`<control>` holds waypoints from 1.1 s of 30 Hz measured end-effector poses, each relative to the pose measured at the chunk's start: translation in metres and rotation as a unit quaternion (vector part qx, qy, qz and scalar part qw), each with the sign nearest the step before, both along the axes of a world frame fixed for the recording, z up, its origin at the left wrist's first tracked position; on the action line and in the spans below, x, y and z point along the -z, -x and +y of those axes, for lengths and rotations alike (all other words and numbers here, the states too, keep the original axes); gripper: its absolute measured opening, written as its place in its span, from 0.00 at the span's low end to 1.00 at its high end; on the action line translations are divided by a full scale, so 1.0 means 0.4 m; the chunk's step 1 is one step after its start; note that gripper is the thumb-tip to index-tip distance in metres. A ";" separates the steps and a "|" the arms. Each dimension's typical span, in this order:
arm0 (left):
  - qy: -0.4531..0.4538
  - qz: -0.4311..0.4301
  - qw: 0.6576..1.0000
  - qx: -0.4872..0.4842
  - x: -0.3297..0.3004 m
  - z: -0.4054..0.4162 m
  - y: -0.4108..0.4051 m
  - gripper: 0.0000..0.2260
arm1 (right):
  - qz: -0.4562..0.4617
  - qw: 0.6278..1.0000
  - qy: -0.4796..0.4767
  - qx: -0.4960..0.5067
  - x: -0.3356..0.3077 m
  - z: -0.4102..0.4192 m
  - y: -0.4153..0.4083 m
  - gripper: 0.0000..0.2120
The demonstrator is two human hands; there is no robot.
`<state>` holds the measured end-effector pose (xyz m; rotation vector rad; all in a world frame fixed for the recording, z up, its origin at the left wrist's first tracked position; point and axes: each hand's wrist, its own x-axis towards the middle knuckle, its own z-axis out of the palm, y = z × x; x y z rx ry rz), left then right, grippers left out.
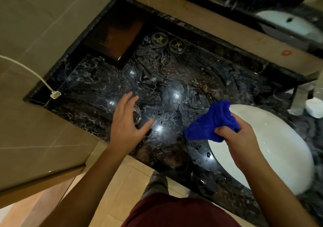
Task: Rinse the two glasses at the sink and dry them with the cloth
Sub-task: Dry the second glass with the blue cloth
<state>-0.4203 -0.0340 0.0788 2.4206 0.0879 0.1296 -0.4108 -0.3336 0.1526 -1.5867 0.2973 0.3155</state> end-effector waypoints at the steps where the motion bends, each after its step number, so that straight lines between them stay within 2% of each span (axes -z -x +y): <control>1: 0.016 -0.012 1.000 0.014 -0.021 -0.028 0.007 0.33 | -0.008 1.000 0.000 0.006 -0.006 -0.005 0.006 0.09; 4: 0.076 -0.006 0.994 0.075 -0.051 -0.108 0.043 0.29 | -0.031 0.998 -0.001 0.053 -0.031 -0.026 0.024 0.12; 8: 0.100 0.051 0.978 0.174 -0.035 -0.214 0.120 0.33 | -0.057 0.990 0.002 0.126 -0.059 -0.098 0.066 0.08; 13: 0.057 0.091 0.947 0.302 0.021 -0.353 0.203 0.42 | -0.056 0.987 0.006 0.150 -0.056 -0.222 0.143 0.08; 17: 0.015 0.106 0.928 0.358 0.061 -0.417 0.257 0.45 | -0.043 0.986 0.007 0.163 -0.034 -0.316 0.218 0.07; 21: -0.024 0.118 0.923 0.365 0.087 -0.451 0.305 0.45 | -0.029 0.986 -0.006 0.162 -0.019 -0.384 0.285 0.08; 27: -0.097 0.099 0.939 0.313 0.104 -0.508 0.353 0.36 | -0.029 0.988 -0.016 0.154 -0.012 -0.458 0.356 0.06; 31: -0.078 0.106 0.948 0.290 0.102 -0.516 0.357 0.32 | -0.020 0.988 -0.024 0.152 -0.011 -0.499 0.398 0.08; 33: -0.039 0.113 0.955 0.273 0.087 -0.520 0.354 0.32 | -0.018 0.988 -0.028 0.153 -0.015 -0.517 0.418 0.09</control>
